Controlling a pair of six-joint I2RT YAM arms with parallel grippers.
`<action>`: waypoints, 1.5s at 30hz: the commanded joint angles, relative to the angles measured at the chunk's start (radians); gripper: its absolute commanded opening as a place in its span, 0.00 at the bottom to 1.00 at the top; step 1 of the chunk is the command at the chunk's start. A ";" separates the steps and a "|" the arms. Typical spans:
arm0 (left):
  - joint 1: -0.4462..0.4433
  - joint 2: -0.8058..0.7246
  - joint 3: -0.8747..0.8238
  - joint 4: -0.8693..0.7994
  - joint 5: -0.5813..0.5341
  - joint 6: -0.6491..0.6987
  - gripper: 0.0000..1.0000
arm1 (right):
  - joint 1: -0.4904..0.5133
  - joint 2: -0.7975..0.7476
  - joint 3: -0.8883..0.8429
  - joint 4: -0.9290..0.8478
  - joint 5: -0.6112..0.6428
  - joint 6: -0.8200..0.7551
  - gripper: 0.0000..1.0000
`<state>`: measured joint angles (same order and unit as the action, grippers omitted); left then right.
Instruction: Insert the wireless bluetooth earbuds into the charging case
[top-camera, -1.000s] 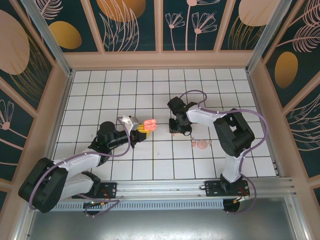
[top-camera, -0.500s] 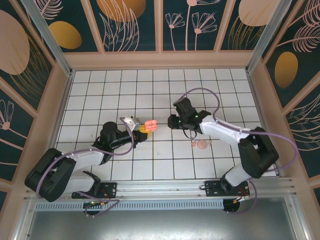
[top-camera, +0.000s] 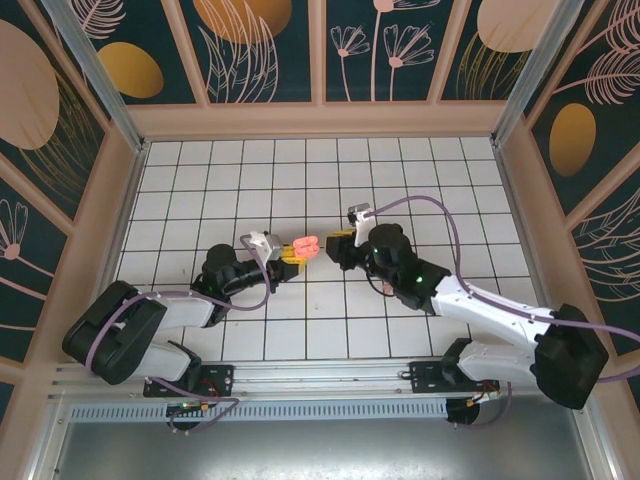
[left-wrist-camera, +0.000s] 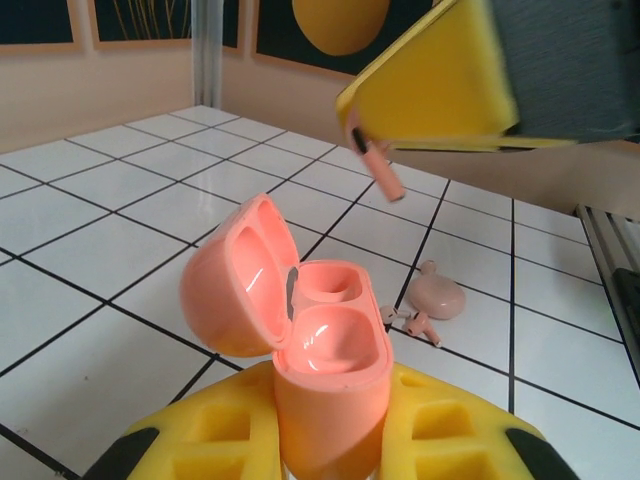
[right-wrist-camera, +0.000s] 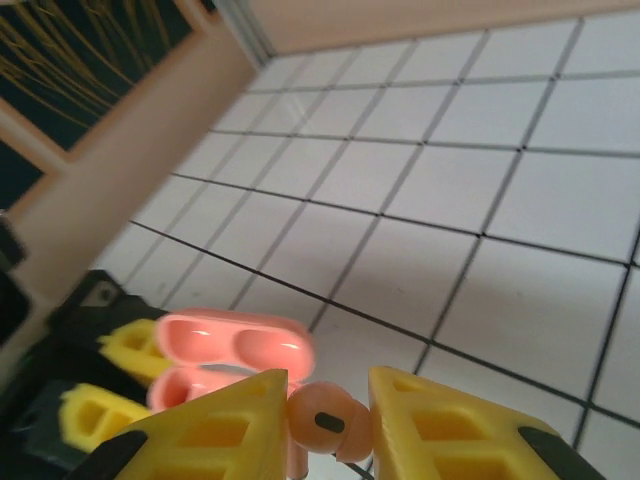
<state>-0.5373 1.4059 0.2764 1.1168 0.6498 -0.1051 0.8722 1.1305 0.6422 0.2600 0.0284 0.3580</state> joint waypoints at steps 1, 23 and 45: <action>-0.011 0.010 -0.001 0.098 0.031 0.033 0.14 | 0.026 -0.038 -0.049 0.176 0.032 -0.057 0.25; -0.028 -0.072 0.019 0.019 0.033 0.113 0.15 | 0.119 -0.001 -0.076 0.316 0.042 -0.139 0.25; -0.028 -0.108 0.019 0.043 0.031 0.078 0.15 | 0.136 0.071 -0.069 0.372 0.059 -0.148 0.25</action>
<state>-0.5575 1.3231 0.2771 1.1221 0.6716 -0.0120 0.9951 1.1931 0.5751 0.5797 0.0555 0.2329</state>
